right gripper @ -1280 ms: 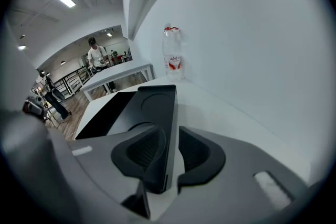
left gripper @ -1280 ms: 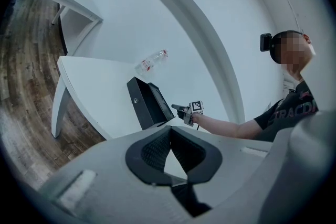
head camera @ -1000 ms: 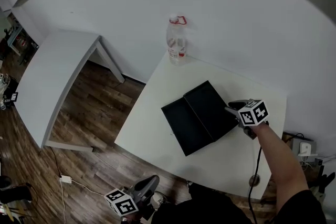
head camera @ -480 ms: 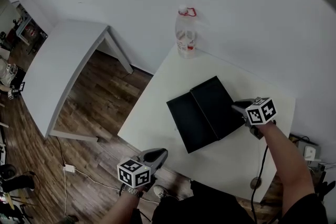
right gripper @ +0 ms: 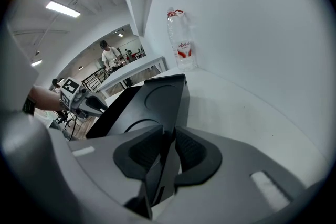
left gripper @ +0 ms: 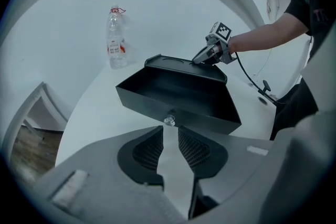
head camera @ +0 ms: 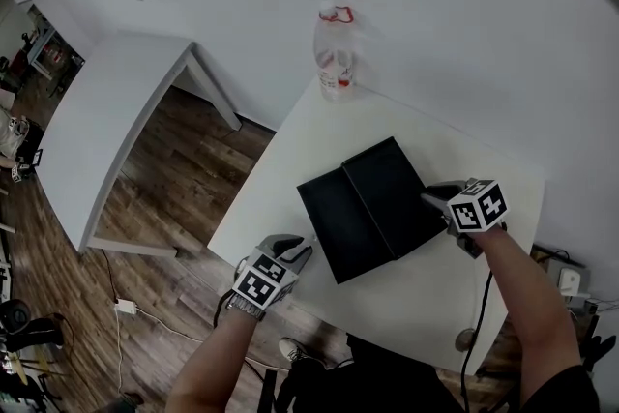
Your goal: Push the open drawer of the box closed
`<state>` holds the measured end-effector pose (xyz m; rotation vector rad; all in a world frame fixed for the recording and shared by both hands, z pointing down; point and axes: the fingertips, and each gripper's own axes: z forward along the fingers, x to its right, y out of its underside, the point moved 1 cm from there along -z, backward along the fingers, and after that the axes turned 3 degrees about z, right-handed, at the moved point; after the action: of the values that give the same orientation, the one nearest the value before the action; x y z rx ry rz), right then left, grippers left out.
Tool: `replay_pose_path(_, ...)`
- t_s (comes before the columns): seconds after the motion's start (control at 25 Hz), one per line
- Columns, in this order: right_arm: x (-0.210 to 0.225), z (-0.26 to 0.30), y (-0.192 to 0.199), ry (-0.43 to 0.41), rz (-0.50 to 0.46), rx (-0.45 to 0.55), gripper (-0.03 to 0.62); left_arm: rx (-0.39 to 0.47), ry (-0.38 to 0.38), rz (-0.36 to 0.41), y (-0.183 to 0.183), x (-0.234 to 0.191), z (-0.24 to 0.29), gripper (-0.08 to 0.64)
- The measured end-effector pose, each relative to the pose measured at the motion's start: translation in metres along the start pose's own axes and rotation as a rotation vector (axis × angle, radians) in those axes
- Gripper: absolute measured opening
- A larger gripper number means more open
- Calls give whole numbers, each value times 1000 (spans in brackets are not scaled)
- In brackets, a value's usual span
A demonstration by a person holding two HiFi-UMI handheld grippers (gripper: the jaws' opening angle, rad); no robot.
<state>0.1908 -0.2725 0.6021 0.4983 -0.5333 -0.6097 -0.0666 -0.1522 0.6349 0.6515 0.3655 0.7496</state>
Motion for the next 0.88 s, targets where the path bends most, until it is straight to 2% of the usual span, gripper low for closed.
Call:
replay_pose_path(0.24,1,0,1,-13,3,-3,83,-56,23,70,-1,2,20,94)
replay_pose_path(0.6,2,0,1,-36,23,-1,83,-75,51,104,-4,3,32,87)
replay_pose_path(0.88,2,0,1,-35,31,3,83,-89,39,134,-8,3,30,75)
